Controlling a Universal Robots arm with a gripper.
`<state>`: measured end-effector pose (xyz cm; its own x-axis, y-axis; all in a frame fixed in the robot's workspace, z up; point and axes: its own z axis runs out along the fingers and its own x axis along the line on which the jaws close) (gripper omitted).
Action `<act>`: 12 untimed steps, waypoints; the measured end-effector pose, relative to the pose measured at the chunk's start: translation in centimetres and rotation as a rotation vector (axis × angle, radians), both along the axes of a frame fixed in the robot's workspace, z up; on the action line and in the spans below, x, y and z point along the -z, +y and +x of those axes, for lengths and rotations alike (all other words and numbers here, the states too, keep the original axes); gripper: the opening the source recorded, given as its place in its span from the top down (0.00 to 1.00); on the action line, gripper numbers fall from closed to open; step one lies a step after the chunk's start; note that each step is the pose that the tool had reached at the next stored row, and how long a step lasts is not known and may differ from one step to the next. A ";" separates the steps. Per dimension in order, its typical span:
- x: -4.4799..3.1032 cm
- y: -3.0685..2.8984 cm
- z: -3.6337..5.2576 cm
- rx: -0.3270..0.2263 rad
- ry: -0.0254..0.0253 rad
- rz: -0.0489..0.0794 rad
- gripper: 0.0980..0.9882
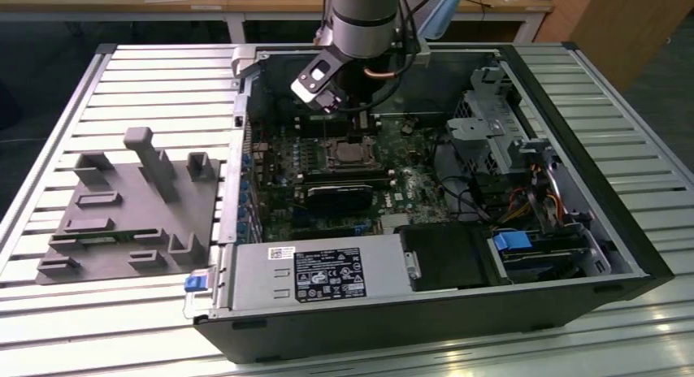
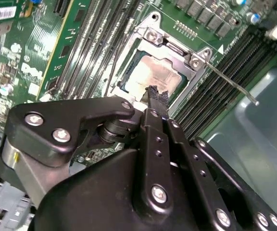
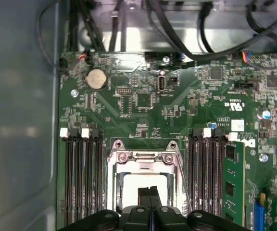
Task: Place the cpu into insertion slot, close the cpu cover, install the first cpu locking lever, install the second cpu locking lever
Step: 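Close the cpu cover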
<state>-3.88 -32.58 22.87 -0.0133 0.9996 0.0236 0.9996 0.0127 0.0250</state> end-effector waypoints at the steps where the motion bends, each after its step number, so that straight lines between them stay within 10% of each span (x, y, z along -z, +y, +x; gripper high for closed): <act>1: 0.00 0.00 0.00 -0.018 0.0000 -0.001 0.99; 12: 0.00 0.00 -0.02 -0.217 -0.0002 -0.010 0.99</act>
